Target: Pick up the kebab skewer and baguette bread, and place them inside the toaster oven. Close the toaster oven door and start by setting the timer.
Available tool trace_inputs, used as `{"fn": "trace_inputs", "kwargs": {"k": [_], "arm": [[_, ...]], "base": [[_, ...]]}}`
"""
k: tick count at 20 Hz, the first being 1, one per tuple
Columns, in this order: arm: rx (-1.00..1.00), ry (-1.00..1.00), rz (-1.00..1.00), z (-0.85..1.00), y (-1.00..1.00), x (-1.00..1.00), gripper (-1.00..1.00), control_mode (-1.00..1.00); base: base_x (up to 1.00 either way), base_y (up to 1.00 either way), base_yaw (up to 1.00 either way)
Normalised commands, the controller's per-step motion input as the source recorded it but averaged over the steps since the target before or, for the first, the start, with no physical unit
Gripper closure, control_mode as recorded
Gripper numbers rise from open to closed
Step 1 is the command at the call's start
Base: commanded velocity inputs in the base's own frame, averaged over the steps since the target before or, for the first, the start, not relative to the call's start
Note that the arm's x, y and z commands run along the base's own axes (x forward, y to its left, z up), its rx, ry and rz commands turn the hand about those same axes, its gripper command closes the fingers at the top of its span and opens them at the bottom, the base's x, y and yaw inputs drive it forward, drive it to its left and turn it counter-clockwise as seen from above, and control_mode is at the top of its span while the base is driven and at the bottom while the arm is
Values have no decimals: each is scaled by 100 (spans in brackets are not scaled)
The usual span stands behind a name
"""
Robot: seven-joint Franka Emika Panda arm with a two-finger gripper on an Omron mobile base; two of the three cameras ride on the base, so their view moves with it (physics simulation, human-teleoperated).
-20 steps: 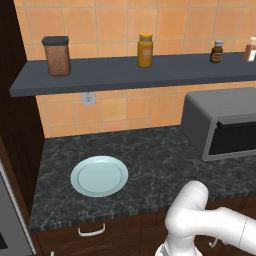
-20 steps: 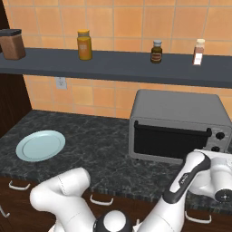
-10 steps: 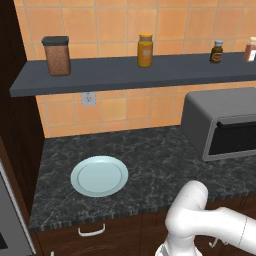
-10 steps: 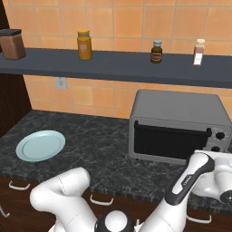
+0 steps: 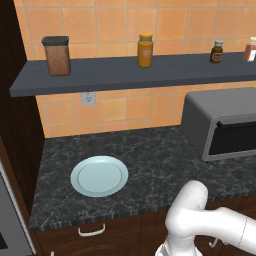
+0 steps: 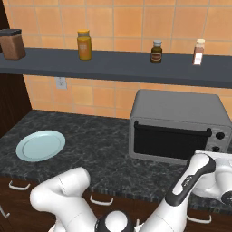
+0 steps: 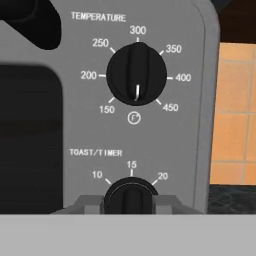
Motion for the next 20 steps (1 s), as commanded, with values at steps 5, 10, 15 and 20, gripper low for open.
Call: {"fn": "trace_inputs", "kwargs": {"k": [5,10,15,20], "arm": [[0,0,0,0,0,0,100,-100],[1,0,0,-2,0,-1,100,-100],[16,0,-3,-1,0,0,100,-100],[19,0,-11,0,0,0,100,-100]], "base": [[0,0,0],[0,0,0],[0,0,0],[0,0,0]]}}
